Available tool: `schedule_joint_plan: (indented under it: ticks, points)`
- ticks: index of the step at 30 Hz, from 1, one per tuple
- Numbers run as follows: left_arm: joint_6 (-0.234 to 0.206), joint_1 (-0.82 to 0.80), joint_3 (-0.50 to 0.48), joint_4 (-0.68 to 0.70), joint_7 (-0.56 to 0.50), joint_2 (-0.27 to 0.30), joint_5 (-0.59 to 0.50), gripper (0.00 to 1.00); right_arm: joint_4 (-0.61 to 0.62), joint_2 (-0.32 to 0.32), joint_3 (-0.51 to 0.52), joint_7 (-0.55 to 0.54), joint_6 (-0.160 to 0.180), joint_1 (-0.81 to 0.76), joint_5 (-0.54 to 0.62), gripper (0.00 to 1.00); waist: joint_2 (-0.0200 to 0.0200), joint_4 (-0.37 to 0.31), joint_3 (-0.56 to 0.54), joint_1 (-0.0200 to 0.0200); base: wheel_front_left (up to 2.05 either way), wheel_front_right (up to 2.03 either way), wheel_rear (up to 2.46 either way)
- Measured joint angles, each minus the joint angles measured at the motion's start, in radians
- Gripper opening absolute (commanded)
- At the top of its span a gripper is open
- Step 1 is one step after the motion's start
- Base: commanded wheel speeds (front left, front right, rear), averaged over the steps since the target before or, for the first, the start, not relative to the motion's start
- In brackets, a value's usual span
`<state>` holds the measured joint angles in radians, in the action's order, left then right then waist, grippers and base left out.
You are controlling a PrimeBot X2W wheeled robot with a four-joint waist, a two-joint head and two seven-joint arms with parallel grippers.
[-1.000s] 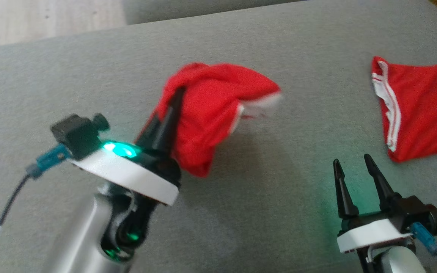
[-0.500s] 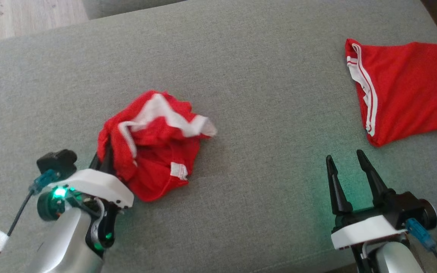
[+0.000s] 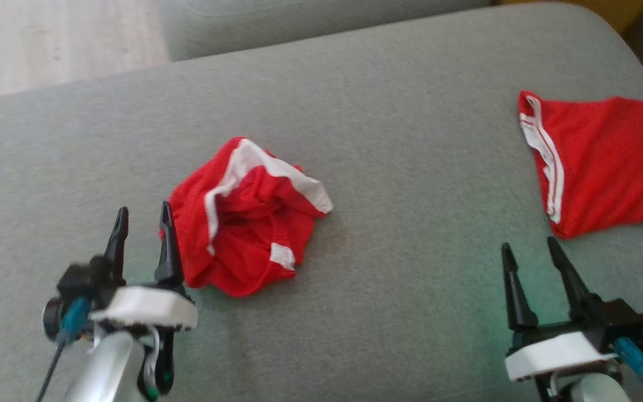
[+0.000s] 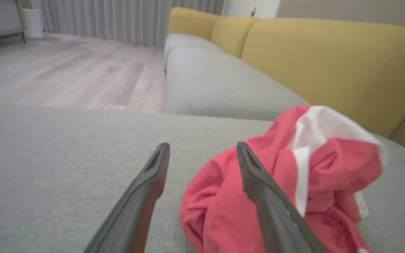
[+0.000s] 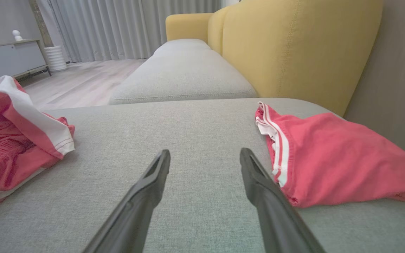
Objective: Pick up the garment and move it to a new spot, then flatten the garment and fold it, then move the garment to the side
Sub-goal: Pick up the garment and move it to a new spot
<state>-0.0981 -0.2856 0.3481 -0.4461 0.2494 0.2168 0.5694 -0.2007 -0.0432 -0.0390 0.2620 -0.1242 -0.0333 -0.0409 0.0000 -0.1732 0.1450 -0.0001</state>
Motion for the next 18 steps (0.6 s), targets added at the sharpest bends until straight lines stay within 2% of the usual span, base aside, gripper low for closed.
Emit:
schedule_joint_plan:
  ticks: [1,2,6,14,18]
  points:
    - [-0.009,0.028,-0.007,0.043,0.000,0.001,-0.029,1.00,0.002,0.000,0.011,0.000,0.000,-0.008,0.002,1.00,0.0000,0.010,-0.008,0.0000,0.00,0.00,0.00]
    - [-0.021,0.095,-0.039,0.153,0.000,0.001,-0.091,1.00,0.014,0.000,0.032,-0.003,0.000,-0.020,0.016,1.00,0.0000,0.032,-0.024,0.0000,0.00,0.00,0.00]
    - [-0.026,0.248,-0.096,0.308,0.003,-0.012,-0.183,1.00,0.027,0.001,0.068,-0.003,0.000,-0.025,0.037,1.00,0.0000,0.081,-0.059,0.0000,0.00,0.00,0.00]
    - [0.004,0.493,-0.169,0.390,0.003,-0.053,-0.293,1.00,0.033,0.001,0.089,-0.003,0.000,-0.067,0.060,1.00,0.0000,0.160,-0.130,-0.0001,0.00,0.00,0.00]
    - [0.049,0.547,-0.219,0.401,0.003,-0.072,-0.332,1.00,0.039,0.001,0.100,-0.003,0.000,-0.068,0.060,1.00,0.0000,0.195,-0.147,-0.0001,0.00,0.00,0.00]
